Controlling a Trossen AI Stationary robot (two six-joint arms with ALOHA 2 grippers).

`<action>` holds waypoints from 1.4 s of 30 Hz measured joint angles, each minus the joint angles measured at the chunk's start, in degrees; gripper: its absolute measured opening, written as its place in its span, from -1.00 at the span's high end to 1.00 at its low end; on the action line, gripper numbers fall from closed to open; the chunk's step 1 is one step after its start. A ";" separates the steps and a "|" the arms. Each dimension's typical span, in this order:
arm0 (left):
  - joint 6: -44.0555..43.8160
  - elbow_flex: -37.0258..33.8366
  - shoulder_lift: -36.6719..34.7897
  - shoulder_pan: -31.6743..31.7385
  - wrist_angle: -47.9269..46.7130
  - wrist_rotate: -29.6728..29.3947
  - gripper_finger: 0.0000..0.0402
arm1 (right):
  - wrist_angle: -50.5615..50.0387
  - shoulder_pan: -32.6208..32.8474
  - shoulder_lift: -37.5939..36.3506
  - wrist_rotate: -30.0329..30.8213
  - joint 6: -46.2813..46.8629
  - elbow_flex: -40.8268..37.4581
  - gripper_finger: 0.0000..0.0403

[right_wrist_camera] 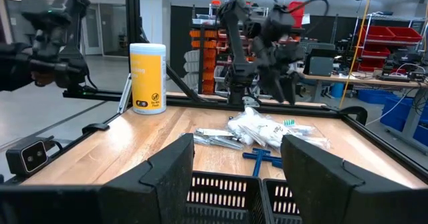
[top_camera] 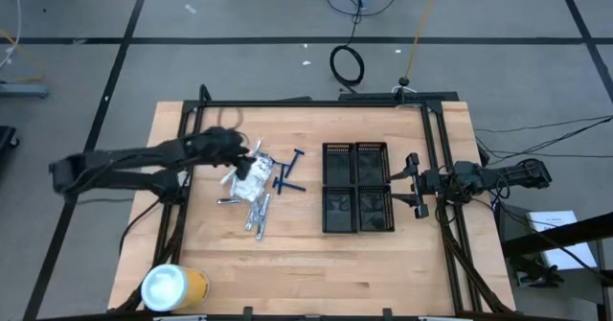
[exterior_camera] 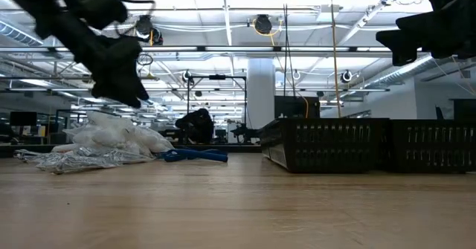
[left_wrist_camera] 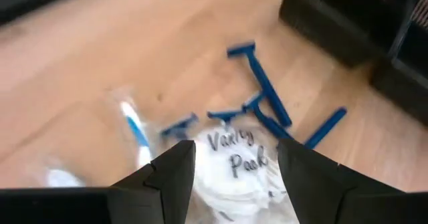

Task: Pick & Place Travel size toiletries
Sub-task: Put the cotton pack into the top right black basket

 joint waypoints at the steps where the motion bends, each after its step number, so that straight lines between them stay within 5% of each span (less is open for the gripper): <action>1: 0.00 1.64 2.55 -0.74 -1.11 0.02 -0.05 | -0.02 0.00 0.00 0.01 0.00 0.01 -0.07; 8: -0.02 10.18 16.40 -6.09 -4.98 -0.94 -0.05 | 0.00 0.00 0.00 0.00 0.00 -0.01 -0.07; 16: -6.37 12.89 24.48 -8.34 -6.39 -5.47 -0.05 | 0.00 0.00 -0.01 0.01 -0.02 0.00 -0.07; 28: -15.24 12.93 27.22 -8.30 -10.97 -5.68 -0.05 | 0.00 0.00 -0.02 0.00 -0.02 -0.01 -0.07; 42: -15.20 12.93 27.24 -8.31 -11.93 -5.64 0.03 | -0.01 0.00 -0.01 0.01 0.00 0.01 -0.07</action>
